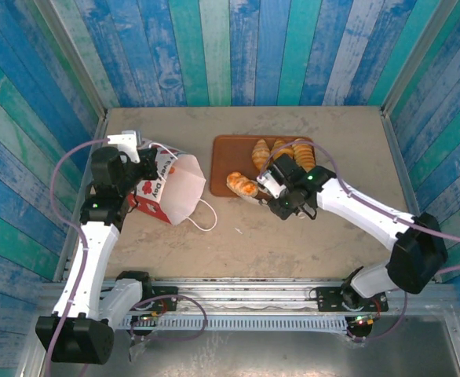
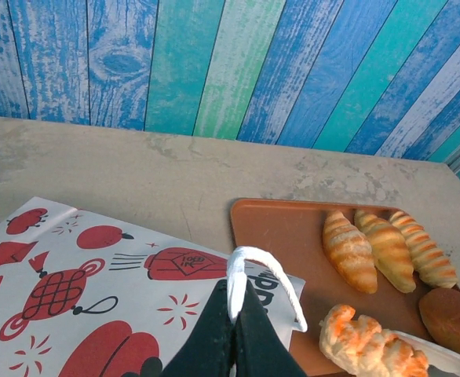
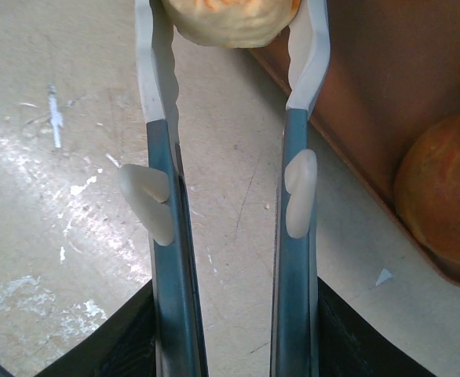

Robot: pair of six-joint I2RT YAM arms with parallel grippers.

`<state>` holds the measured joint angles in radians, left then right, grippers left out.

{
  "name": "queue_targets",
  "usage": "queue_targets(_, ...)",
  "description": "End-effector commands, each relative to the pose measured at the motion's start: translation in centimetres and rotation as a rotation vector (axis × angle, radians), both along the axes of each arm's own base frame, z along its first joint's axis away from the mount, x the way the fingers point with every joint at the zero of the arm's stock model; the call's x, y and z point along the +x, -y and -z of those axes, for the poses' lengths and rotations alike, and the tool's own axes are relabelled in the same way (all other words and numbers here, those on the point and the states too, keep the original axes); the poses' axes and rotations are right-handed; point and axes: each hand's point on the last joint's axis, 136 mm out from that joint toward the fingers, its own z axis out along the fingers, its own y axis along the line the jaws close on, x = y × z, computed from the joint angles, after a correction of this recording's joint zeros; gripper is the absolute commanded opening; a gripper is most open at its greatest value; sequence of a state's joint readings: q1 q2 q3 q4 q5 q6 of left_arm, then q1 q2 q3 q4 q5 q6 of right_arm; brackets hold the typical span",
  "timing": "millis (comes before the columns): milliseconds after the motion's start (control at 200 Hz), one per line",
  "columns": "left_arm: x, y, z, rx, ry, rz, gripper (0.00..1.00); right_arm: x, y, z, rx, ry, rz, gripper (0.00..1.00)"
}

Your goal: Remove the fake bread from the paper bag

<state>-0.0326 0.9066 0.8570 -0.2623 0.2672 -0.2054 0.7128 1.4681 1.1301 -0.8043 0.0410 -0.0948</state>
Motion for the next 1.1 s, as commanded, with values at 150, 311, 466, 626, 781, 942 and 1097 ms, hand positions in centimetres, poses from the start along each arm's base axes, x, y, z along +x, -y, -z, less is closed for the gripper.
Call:
queue_targets(150, -0.4, -0.3, -1.4, 0.010, 0.053, -0.012, 0.00, 1.7, 0.5, 0.4, -0.039, -0.008, 0.054, 0.48)
queue_targets(311, -0.4, -0.3, -1.4, 0.012, 0.055, -0.012, 0.00, 1.9, 1.4, 0.8, -0.079, -0.012, 0.080, 0.51)
queue_targets(466, -0.4, -0.3, -1.2, 0.009, 0.051, -0.010, 0.00, 1.8, 2.1, 0.4, -0.093, 0.000, 0.096, 0.52)
queue_targets(626, -0.4, -0.2, -1.1, 0.006, 0.050, -0.010, 0.00, 1.7, 3.5, -0.4, -0.120, 0.025, 0.136, 0.52)
queue_targets(781, -0.3, -0.3, -1.0, 0.011, 0.045, -0.011, 0.00, 1.7, 4.6, -1.4, -0.130, 0.058, 0.184, 0.51)
queue_targets(942, -0.4, -0.2, -1.0, 0.013, 0.046, -0.009, 0.00, 1.1, 3.4, -2.3, -0.055, 0.030, 0.153, 0.51)
queue_targets(1097, -0.5, -0.3, -1.2, 0.010, 0.050, -0.010, 0.00, 1.1, 0.0, -4.9, 0.121, 0.010, 0.106, 0.51)
